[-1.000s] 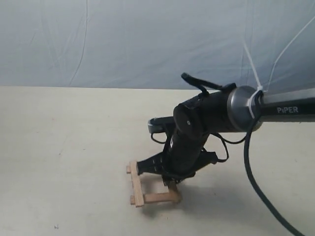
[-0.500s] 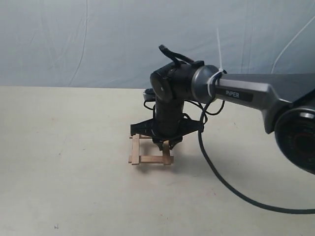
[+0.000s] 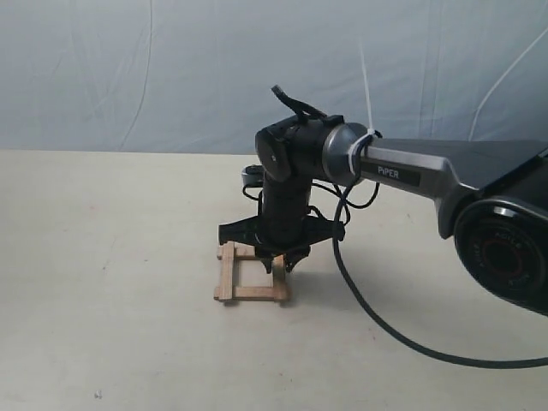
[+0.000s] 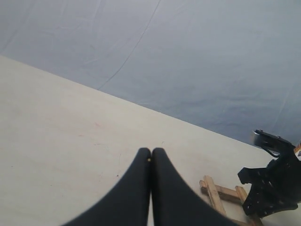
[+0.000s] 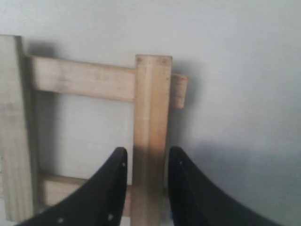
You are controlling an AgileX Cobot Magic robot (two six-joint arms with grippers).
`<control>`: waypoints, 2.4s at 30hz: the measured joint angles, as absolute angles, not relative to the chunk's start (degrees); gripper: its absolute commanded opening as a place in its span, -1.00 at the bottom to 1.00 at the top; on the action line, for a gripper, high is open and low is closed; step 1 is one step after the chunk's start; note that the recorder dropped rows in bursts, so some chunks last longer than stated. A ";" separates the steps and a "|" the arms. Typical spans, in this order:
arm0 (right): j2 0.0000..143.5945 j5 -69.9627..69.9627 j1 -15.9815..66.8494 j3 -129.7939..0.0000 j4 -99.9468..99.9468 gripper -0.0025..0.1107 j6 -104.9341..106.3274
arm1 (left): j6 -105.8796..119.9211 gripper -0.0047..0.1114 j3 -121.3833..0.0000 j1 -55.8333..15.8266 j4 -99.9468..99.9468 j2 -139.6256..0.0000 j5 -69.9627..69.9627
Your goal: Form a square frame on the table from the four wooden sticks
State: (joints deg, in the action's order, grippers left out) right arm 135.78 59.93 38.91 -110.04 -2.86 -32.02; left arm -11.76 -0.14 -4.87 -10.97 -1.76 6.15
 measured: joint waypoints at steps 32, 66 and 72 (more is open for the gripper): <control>34.09 12.01 -3.54 -17.28 -13.12 -0.97 -18.59 | -11.76 -0.92 -0.14 -4.87 -10.61 -1.76 6.01; 0.38 19.42 -6.20 0.04 -8.16 -0.97 -18.75 | -1.77 -0.92 -0.10 -4.87 -6.25 -1.63 3.12; 0.38 19.06 -5.97 0.04 -4.44 -0.97 -3.05 | -1.43 -0.92 -0.10 -4.87 -6.25 -1.63 3.23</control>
